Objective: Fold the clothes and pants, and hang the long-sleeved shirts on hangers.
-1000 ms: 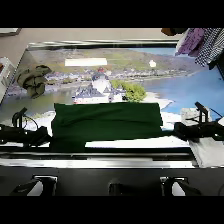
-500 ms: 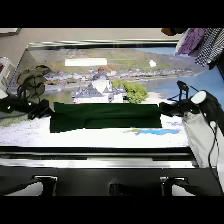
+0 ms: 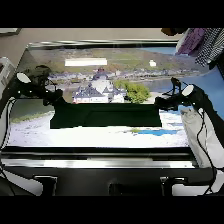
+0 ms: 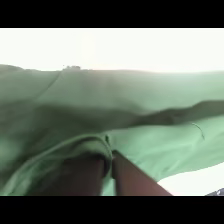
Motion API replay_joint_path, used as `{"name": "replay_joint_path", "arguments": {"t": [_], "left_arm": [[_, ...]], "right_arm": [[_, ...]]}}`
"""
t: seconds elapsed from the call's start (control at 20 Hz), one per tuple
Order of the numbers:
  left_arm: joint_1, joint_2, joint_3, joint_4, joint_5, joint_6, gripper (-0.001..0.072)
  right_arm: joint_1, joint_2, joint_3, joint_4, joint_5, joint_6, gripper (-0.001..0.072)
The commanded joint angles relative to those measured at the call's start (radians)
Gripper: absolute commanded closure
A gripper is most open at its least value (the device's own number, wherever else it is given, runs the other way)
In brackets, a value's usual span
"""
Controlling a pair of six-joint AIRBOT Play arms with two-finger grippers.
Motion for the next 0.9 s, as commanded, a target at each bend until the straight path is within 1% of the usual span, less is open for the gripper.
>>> {"name": "replay_joint_path", "arguments": {"t": [0.0, 0.05, 0.1, 0.15, 0.2, 0.25, 0.35, 0.45, 0.5, 0.7, 0.85], "left_arm": [[-0.014, -0.054, 0.04, -0.001, 0.023, -0.024, 0.0413], [-0.013, -0.047, 0.05, 0.001, 0.024, -0.024, 0.0274], [-0.01, -0.036, 0.063, 0.003, 0.021, -0.024, 0.021], [-0.008, -0.023, 0.079, 0.003, 0.013, -0.025, 0.0174], [-0.008, -0.008, 0.093, 0.006, 0.008, -0.024, 0.0175], [-0.008, 0.013, 0.104, 0.016, 0.006, -0.024, 0.0175], [-0.008, 0.054, 0.107, 0.037, 0.008, -0.024, 0.0175], [-0.009, 0.086, 0.107, 0.072, 0.006, -0.024, 0.0175], [-0.009, 0.097, 0.107, 0.079, 0.006, -0.024, 0.0175], [-0.009, 0.11, 0.107, 0.079, 0.006, -0.024, 0.0175], [-0.009, 0.11, 0.107, 0.079, 0.007, -0.024, 0.0175]], "right_arm": [[-0.005, -0.022, 0.038, -0.003, 0.051, 0.044, 0.0363], [-0.017, -0.02, 0.077, -0.009, 0.106, 0.046, 0.0236], [-0.038, -0.018, 0.115, -0.006, 0.148, 0.046, 0.0225], [-0.069, -0.018, 0.146, 0.004, 0.175, 0.045, 0.022], [-0.11, -0.018, 0.162, 0.035, 0.181, 0.041, 0.0181], [-0.15, -0.023, 0.161, 0.081, 0.188, 0.026, 0.0181], [-0.228, -0.065, 0.161, 0.202, 0.244, -0.036, 0.0172], [-0.263, -0.121, 0.161, 0.299, 0.298, -0.1, 0.0105], [-0.267, -0.149, 0.161, 0.318, 0.312, -0.119, 0.0074], [-0.252, -0.238, 0.161, 0.377, 0.344, -0.157, 0.0064], [-0.214, -0.266, 0.152, 0.368, 0.334, -0.168, 0.0064]]}}
